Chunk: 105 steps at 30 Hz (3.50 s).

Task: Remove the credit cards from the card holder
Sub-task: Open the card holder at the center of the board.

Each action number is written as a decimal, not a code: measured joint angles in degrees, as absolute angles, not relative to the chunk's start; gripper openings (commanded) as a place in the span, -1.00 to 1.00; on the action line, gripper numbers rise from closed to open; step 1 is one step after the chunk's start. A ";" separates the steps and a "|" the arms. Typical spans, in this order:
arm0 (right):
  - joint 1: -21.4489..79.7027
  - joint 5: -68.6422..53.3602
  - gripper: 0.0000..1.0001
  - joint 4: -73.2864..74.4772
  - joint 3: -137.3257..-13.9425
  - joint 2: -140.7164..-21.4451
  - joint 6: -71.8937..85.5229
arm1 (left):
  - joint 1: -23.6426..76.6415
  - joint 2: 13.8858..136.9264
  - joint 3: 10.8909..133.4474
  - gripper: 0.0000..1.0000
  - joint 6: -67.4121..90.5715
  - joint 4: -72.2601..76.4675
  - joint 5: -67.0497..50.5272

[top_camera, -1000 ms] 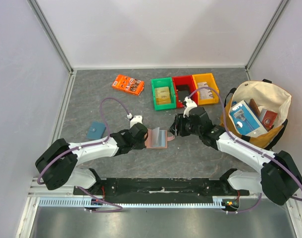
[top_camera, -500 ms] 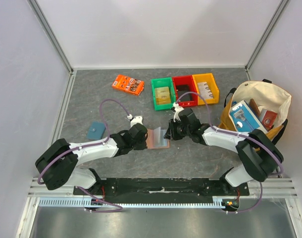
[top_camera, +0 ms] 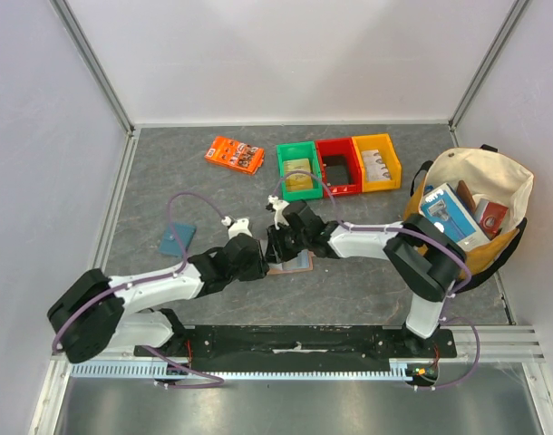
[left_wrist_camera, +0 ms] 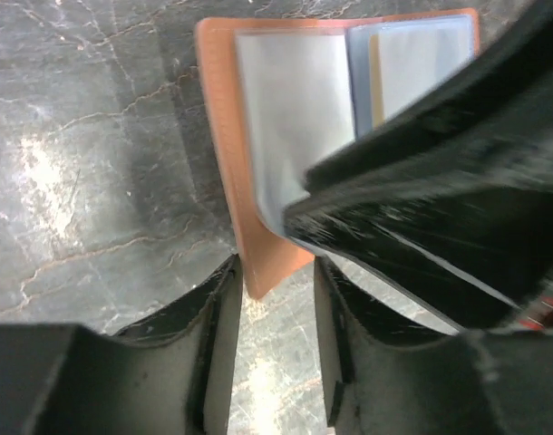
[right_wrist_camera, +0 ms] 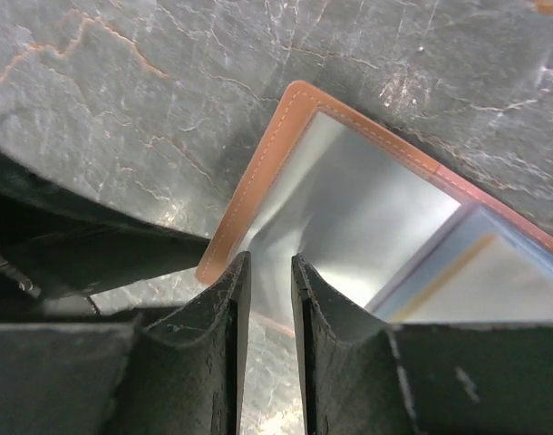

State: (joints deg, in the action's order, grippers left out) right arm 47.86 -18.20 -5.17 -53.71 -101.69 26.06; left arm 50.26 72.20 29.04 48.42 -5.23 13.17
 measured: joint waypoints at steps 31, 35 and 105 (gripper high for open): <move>48.97 2.52 -0.38 4.34 -52.88 -91.83 22.83 | 45.95 72.10 29.32 -0.79 50.04 -0.32 9.89; 48.51 3.97 -0.39 5.65 -51.51 -91.83 22.65 | 45.93 71.64 29.32 -0.69 50.04 -0.38 9.89; 46.37 -9.61 -0.17 -2.92 -46.57 -93.82 26.37 | 45.69 79.92 28.16 -0.92 50.43 6.66 4.16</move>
State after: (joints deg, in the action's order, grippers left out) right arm 46.37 -9.61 -2.92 -46.57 -93.82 26.37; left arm 45.69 79.92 28.16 50.43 6.66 4.16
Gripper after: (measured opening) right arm 0.415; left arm 0.040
